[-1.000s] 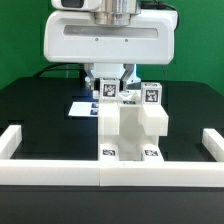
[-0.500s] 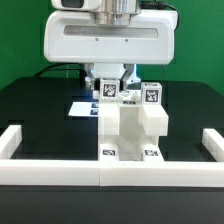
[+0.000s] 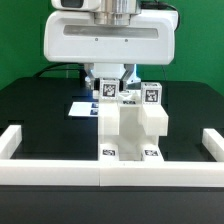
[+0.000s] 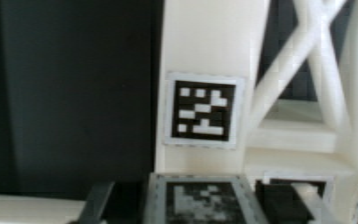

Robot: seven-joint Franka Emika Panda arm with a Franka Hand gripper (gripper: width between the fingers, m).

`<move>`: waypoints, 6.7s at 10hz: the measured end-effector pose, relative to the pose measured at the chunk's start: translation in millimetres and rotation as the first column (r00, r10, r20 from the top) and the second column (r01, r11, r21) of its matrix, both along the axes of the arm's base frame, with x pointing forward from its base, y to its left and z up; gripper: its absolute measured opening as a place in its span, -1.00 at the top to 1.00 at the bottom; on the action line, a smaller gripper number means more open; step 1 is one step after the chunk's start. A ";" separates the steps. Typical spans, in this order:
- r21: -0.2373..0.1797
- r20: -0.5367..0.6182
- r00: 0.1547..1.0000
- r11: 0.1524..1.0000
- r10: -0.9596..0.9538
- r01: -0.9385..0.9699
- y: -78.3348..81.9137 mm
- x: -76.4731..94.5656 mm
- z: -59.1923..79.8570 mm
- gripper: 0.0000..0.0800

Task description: Assemble chair

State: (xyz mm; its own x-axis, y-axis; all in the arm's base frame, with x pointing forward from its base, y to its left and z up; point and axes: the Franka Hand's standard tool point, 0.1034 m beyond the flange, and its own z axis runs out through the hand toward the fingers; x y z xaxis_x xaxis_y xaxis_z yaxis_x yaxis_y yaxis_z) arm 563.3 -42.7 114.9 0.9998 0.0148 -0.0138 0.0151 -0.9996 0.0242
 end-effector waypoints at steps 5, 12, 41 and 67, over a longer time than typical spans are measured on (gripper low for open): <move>-0.003 0.009 0.943 0.943 -0.332 0.332 0.6 0.0 -0.2 0.28; -0.001 0.020 0.716 0.716 -0.698 0.698 2.8 0.2 -0.3 0.28; -0.015 -0.020 0.936 0.935 0.353 -0.353 -10.5 -1.4 2.6 0.29; 0.022 0.020 0.590 0.590 -0.807 0.807 -2.5 1.0 0.0 -0.59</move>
Offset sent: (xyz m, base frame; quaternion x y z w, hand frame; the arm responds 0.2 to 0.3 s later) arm 0.0000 0.0000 0.0000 0.0000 0.0000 0.1938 0.9810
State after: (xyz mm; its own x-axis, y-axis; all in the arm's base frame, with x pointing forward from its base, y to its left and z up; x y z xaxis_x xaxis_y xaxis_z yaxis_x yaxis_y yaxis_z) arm 564.2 -45.2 114.9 0.6019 -0.7986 0.0069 -0.7986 -0.6019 0.0028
